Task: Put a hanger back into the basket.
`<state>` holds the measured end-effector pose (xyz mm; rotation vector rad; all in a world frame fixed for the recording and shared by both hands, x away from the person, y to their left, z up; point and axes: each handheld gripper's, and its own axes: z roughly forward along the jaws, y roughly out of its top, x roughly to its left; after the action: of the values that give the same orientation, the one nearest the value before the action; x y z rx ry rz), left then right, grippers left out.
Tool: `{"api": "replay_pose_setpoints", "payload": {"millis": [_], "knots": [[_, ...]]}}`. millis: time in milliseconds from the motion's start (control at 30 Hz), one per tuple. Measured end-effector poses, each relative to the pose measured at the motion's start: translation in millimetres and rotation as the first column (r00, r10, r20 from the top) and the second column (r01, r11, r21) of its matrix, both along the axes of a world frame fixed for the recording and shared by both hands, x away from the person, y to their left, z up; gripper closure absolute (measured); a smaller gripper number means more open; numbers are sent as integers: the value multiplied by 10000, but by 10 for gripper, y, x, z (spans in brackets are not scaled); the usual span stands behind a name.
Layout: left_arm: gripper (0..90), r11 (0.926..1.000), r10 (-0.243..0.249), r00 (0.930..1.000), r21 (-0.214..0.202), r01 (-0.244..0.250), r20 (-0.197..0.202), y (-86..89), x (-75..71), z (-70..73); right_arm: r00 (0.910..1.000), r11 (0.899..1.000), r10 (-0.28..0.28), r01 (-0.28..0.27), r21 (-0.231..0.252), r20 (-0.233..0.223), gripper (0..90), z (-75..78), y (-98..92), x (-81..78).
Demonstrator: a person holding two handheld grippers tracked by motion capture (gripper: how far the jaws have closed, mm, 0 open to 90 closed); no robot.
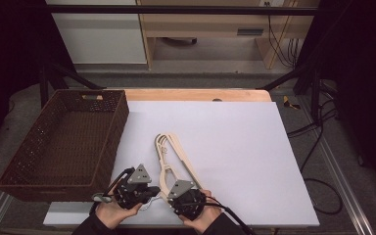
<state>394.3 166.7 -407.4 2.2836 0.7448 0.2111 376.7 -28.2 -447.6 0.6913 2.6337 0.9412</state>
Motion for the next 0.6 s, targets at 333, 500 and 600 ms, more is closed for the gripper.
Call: {"api": "replay_pose_setpoints", "payload": {"millis": [333, 500, 600], "knots": [[260, 9398, 1332, 9770, -3343, -711, 1666, 438, -43, 418, 9995, 10000, -52, 50, 53, 306, 760, 125, -132, 30], [128, 9035, 2173, 9479, -4154, -1051, 2329, 658, -65, 563, 9976, 9993, -316, 303, 216, 608, 776, 263, -271, 59], [101, 8934, 2358, 9444, -4336, -1177, 2294, 734, -48, 572, 9951, 9981, -543, 518, 323, 822, 790, 335, -362, 85]]}}
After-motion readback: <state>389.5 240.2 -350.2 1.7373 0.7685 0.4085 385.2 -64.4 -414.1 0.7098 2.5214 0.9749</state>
